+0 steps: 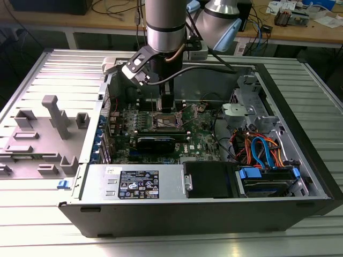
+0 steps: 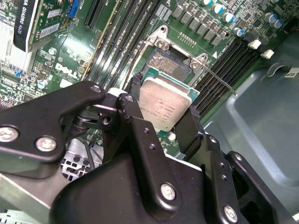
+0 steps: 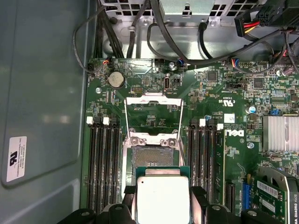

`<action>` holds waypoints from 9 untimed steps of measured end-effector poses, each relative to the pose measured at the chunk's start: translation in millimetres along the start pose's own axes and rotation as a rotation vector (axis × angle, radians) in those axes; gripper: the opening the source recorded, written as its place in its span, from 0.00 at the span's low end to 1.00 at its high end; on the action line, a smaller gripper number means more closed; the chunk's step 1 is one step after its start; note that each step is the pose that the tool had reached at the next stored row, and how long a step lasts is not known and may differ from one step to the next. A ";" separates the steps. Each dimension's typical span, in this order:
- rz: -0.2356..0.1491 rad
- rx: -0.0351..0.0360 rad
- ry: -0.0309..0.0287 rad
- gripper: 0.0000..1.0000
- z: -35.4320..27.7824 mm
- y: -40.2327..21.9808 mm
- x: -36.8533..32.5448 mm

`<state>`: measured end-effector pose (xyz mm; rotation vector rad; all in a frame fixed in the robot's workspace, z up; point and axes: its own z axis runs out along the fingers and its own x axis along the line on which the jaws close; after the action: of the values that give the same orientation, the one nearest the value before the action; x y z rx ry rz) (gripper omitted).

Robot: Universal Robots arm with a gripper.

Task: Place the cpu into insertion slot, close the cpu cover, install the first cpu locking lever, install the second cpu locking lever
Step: 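Place the cpu into insertion slot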

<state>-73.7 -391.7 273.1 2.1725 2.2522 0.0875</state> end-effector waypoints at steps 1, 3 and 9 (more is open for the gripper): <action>0.000 0.0000 0.0000 0.54 0.0 0.0 0.0; 0.000 0.0000 0.0000 0.54 0.0 0.0 0.0; 0.000 -0.0003 0.0005 0.54 0.8 -0.1 0.0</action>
<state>-73.7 -391.6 272.2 2.1728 2.2521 0.0885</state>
